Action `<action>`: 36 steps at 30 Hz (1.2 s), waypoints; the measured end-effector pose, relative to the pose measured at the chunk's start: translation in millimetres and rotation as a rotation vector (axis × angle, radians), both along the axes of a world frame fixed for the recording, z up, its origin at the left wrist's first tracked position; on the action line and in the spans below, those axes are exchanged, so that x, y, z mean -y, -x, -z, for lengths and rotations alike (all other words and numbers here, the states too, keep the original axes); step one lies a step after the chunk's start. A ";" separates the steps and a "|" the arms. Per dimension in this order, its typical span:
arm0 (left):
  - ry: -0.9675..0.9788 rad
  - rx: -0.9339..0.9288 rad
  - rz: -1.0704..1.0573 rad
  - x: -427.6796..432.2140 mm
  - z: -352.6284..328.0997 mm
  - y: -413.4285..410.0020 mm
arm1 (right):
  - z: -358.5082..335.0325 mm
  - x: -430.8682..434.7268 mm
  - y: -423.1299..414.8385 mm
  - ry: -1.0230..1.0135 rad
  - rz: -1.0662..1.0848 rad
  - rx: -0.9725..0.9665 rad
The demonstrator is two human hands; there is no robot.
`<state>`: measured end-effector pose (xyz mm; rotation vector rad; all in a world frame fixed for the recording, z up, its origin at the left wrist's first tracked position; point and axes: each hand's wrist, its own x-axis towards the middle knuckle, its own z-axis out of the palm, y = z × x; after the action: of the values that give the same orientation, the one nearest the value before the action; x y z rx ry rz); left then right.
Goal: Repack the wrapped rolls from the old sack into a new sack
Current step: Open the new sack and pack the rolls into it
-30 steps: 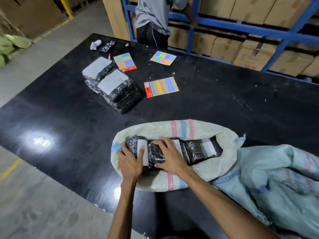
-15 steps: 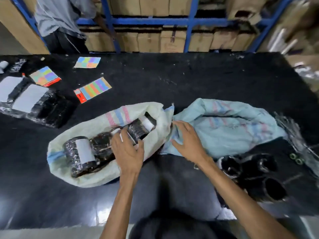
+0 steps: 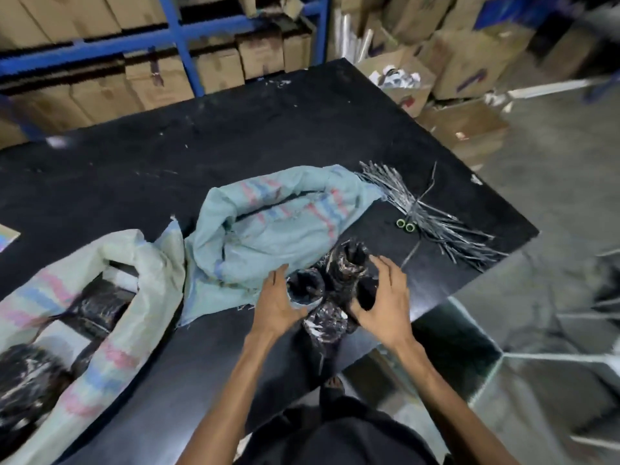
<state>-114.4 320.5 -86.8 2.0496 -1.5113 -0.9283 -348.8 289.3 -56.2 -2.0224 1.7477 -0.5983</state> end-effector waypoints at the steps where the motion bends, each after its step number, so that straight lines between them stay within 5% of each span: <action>1: -0.016 0.028 0.004 6.6 6.9 6.5 | 7.1 -0.8 10.6 -0.040 0.021 0.038; 8: -0.094 0.066 -0.018 27.2 33.8 31.4 | 50.5 3.4 42.0 -0.437 0.008 0.375; 17: -0.029 -0.121 -0.144 21.2 31.2 24.8 | 50.8 9.5 45.4 -0.360 0.014 0.452; 22: 0.126 -0.321 -0.247 -7.0 -25.8 1.1 | -9.3 8.8 34.8 -0.274 -0.081 0.589; 29: 0.391 -0.790 -0.681 -59.3 -94.6 -64.1 | -67.4 25.6 -78.6 -0.530 -0.258 0.828; 36: 0.381 -0.864 -1.179 -143.4 -82.9 -122.6 | -44.8 -13.3 -213.5 -0.849 -0.460 0.685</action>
<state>8.3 464.0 -4.0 1.4863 0.0549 -0.7296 -135.3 302.6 -11.4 -1.3051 0.8517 -0.2617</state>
